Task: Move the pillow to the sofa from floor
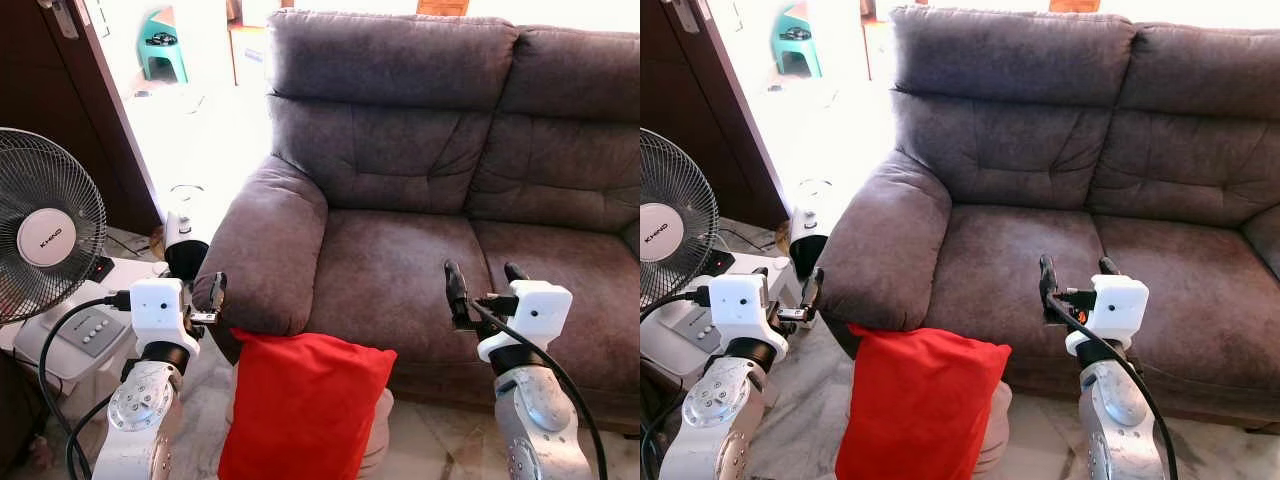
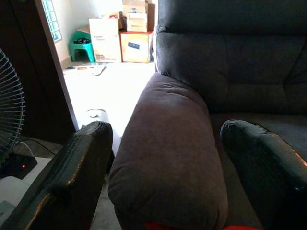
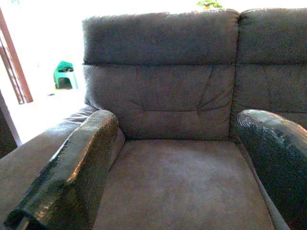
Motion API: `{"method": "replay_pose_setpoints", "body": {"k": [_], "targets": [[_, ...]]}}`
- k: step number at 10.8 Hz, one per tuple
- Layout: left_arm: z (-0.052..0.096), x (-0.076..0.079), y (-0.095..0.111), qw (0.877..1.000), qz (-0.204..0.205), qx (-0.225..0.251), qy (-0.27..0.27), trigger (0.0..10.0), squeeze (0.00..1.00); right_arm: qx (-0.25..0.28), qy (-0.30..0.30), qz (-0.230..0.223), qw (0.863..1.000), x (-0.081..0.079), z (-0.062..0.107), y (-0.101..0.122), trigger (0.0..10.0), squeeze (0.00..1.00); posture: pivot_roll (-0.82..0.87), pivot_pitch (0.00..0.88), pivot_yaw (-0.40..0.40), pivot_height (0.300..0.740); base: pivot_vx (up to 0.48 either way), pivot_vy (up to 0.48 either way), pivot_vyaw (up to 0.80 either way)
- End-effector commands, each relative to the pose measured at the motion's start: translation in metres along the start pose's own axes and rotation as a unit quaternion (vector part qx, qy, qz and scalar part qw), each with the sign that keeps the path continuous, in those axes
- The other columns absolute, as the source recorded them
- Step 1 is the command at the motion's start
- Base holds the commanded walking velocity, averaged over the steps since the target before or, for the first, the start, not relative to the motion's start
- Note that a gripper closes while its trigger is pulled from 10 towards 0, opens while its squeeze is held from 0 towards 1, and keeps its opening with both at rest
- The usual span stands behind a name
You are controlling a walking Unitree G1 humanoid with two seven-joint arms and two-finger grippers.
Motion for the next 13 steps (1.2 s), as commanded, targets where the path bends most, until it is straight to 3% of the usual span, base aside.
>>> {"method": "replay_pose_setpoints", "body": {"k": [1, 8, 13], "targets": [[-0.0014, 0.0007, 0.0036, 1.0, 0.004, 0.007, -0.001, 10.0, 0.0, -0.006, 0.003, 0.001, 1.0, -0.0019, -0.0017, -0.0017, 10.0, 0.0, 0.04, 0.026, -0.029, 0.704, 0.0, 0.0, 0.0], [-0.0014, 0.0015, 0.004, 1.0, 0.004, 0.007, -0.003, 10.0, 0.0, -0.009, 0.006, -0.002, 1.0, -0.004, -0.0018, -0.004, 10.0, 0.0, 0.05, 0.027, -0.03, 0.704, 0.0, 0.0, 0.0], [-0.0016, 0.0016, 0.003, 1.0, 0.004, 0.005, -0.003, 10.0, 0.0, -0.011, 0.01, -0.002, 1.0, -0.006, -0.0019, -0.0049, 10.0, 0.0, 0.05, 0.029, -0.032, 0.681, 0.0, 0.0, 0.0]]}}
Point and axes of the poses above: a point about 5 cm out from each wrist's last joint towards the gripper, its own z axis pointing back from the gripper into the wrist, its own y axis along the axis of the wrist's last joint, x = y × z, the point moved 1 cm from there along -z, pointing out of the wrist towards the gripper, and after that the axes turned 7 degrees about -z, right-handed, at the moved point
